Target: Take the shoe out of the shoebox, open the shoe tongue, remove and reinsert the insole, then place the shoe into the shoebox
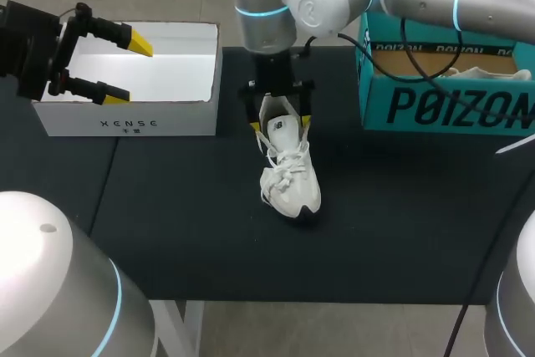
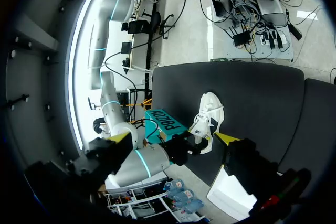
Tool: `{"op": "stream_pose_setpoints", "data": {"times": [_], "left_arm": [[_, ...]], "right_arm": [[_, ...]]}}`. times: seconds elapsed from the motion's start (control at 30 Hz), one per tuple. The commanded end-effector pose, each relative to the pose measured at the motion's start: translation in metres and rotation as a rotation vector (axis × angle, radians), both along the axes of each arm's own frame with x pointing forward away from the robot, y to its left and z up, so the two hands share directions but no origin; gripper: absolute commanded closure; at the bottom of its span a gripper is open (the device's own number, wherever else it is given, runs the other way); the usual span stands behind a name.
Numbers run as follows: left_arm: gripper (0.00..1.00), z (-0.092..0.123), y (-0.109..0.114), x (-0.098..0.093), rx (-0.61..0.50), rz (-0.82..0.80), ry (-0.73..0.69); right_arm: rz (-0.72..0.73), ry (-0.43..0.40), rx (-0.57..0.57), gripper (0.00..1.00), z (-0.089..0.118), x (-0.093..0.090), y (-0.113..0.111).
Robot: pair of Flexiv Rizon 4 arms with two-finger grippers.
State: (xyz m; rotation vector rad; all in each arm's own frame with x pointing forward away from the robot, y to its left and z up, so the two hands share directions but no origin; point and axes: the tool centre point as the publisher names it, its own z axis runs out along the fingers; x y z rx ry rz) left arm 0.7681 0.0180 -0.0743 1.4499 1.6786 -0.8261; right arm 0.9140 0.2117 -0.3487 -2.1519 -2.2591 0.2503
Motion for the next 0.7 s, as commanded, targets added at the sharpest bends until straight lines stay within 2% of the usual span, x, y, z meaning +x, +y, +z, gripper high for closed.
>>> {"op": "stream_pose_setpoints", "data": {"times": [0.03, 0.3, 0.63, 0.67, 0.7], "left_arm": [[0.0, 0.0, 0.0, 0.001, 0.003, -0.002, 0.001], [0.0, 0.0, 0.0, 0.001, 0.003, -0.002, 0.001], [0.0, 0.0, 0.0, 0.001, 0.003, -0.002, 0.001], [0.0, 0.0, 0.0, 0.001, 0.003, -0.002, 0.001], [0.0, 0.0, 0.0, 0.001, 0.003, -0.002, 0.001]], "right_arm": [[-0.003, -0.014, -0.012, 0.0, 0.01, -0.005, 0.0], [0.0, -0.011, -0.026, 0.0, 0.018, -0.015, -0.004], [-0.057, -0.052, -0.005, 0.0, 0.048, -0.037, -0.009], [-0.055, -0.06, -0.002, 0.63, 0.048, -0.037, -0.009], [-0.051, -0.066, -0.003, 1.0, 0.048, -0.037, -0.009]]}}
